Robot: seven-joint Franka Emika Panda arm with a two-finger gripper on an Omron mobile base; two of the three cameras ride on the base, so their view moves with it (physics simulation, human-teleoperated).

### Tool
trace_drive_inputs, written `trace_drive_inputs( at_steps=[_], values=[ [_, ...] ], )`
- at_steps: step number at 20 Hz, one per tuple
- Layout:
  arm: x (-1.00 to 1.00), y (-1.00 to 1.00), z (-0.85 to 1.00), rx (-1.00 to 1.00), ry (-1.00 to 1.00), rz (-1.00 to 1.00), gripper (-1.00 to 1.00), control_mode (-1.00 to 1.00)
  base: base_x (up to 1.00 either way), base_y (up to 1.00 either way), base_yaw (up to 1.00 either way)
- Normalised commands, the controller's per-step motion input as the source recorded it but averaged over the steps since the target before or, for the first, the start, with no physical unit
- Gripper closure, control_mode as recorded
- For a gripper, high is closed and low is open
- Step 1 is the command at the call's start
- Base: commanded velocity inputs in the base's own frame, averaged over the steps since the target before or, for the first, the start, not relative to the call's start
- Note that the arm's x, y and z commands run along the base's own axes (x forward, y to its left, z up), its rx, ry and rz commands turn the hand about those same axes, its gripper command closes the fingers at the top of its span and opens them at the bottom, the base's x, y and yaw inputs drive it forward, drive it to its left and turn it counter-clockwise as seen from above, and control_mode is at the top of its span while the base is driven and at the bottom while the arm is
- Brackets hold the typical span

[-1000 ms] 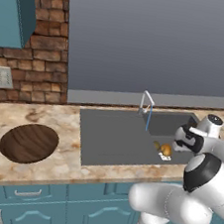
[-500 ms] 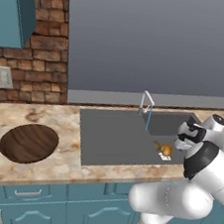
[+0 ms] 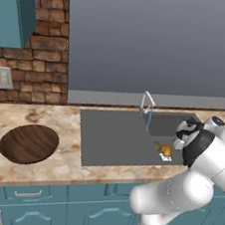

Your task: Pick the potatos from the sink and place them in one bowl. Place the pear in the other bowl. Then turn off the sink faucet.

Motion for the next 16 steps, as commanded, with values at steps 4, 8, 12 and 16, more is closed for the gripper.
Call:
trace_drive_inputs(
  at_steps=[4, 8, 12, 16],
  values=[
    [0.14, 0.0, -0.19, 0.0, -0.05, 0.0, -1.0, -1.0, 0.0, 0.0, 0.0],
    [0.14, 0.0, -0.18, 0.0, -0.02, 0.0, -1.0, -1.0, 0.0, 0.0, 0.0],
    [0.2, 0.0, -0.15, 0.0, 0.0, 0.0, -1.0, -1.0, 0.0, 0.0, 0.0],
    [0.21, 0.0, -0.11, 0.0, 0.0, 0.0, -1.0, -1.0, 0.0, 0.0, 0.0]
  ],
)
